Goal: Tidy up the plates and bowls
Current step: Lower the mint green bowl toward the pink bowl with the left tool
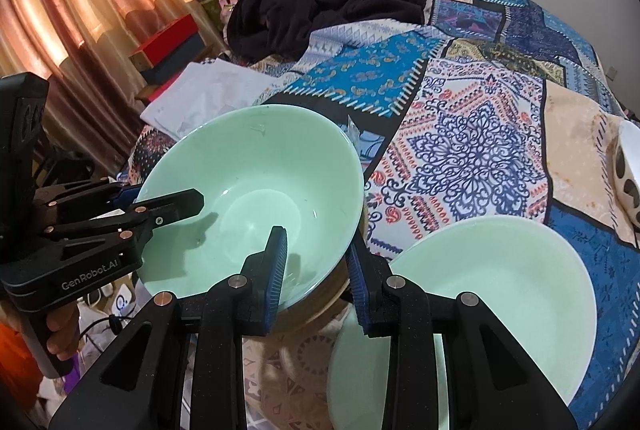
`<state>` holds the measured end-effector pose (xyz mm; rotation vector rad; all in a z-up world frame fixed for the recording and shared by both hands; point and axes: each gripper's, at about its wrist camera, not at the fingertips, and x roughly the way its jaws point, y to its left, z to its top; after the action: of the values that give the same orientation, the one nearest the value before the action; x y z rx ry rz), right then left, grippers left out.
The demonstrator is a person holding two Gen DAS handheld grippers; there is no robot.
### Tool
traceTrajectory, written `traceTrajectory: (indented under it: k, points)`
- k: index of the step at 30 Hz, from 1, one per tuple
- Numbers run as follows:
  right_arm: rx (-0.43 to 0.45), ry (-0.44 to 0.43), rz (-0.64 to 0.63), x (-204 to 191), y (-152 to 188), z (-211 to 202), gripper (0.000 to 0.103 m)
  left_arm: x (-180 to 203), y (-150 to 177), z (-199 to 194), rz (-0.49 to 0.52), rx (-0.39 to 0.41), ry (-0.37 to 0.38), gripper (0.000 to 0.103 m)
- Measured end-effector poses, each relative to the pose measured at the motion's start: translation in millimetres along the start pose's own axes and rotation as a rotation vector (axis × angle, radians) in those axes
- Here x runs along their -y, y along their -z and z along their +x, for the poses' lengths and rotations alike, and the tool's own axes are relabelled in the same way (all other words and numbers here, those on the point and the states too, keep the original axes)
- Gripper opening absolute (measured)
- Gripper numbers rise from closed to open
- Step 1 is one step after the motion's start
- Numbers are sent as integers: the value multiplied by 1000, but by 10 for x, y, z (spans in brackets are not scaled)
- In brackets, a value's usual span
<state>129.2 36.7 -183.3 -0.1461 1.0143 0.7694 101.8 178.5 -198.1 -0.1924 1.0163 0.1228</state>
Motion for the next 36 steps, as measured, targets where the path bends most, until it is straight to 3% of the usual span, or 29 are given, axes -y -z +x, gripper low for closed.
traceTrajectory:
  k: [23,36]
  points:
    - [-52,-32,3,34,39,76,27,-39,54,166,40,-49,-34,25]
    - [8,-6,12,131,14,-151,29,39,25,169,85,-50,-95,25]
